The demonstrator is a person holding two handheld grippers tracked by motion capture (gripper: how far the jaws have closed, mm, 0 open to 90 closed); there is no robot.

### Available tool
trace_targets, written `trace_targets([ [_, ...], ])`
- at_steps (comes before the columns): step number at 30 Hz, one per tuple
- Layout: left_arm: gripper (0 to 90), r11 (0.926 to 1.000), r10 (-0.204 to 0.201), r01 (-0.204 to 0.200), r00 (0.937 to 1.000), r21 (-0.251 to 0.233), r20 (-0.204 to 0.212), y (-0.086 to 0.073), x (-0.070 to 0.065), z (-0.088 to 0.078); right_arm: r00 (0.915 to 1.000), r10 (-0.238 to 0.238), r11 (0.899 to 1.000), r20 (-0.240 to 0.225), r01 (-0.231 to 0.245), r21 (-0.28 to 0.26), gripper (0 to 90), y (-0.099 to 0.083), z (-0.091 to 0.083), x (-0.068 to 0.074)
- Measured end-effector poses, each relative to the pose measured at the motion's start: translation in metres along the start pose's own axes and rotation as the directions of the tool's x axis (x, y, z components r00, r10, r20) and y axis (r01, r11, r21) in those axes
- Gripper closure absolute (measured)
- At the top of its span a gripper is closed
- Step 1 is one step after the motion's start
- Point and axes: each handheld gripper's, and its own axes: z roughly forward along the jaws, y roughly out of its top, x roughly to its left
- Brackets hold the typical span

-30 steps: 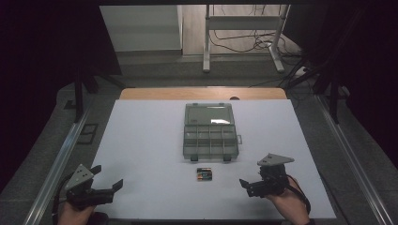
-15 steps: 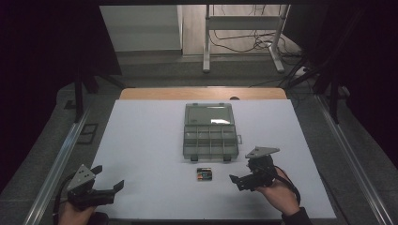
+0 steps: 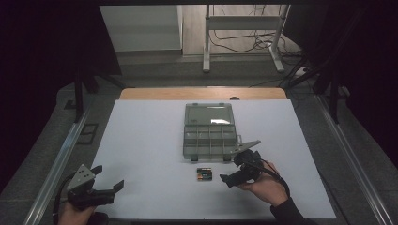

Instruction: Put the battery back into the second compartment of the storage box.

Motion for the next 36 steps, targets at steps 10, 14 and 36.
trace_targets([
  [10, 2.7, 1.0000, 0.007, -0.007, 1.0000, 0.006, 0.000, 0.000, 0.000, 0.000, 0.9973, -0.067, 0.996, -0.030, 0.068, 0.054, 31.1, 0.021, 0.013, 0.003],
  [14, 2.9, 0.9999, 0.011, -0.011, 0.9999, 0.006, 0.001, 0.000, -0.001, 0.000, 0.9931, -0.104, 0.991, -0.054, 0.108, 0.078, 40.0, 0.031, 0.020, 0.004],
  [36, 3.2, 0.9998, 0.016, -0.016, 0.9998, 0.006, 0.009, 0.000, -0.001, 0.000, 0.9581, -0.254, 0.948, -0.133, 0.274, 0.160, 69.5, 0.066, 0.066, 0.024],
])
